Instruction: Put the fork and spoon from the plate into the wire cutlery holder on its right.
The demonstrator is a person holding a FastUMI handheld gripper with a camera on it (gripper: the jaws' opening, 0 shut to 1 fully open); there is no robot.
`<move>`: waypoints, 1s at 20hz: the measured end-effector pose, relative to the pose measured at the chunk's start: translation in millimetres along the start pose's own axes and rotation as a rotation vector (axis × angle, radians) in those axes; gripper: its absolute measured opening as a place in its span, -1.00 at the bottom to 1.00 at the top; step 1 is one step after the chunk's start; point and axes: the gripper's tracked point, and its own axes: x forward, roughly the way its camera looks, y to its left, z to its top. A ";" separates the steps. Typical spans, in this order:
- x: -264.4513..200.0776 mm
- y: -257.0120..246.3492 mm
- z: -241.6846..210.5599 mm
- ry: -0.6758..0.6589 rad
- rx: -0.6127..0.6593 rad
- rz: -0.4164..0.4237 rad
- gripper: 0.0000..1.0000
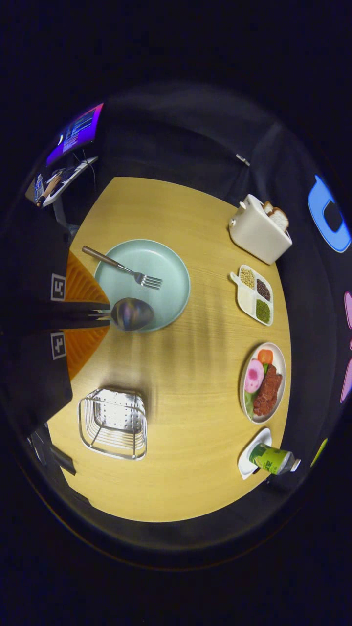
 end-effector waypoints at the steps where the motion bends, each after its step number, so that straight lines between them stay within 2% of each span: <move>1: -9.6 -12.0 0.8 -0.012 0.014 -0.007 -0.84; 5: -41.5 -55.8 -5.7 -0.034 0.073 -0.034 -0.84; 10: -47.0 -95.2 -23.3 0.003 0.103 -0.075 -0.84; 20: 24.9 -131.5 -32.2 0.179 0.136 -0.128 -0.83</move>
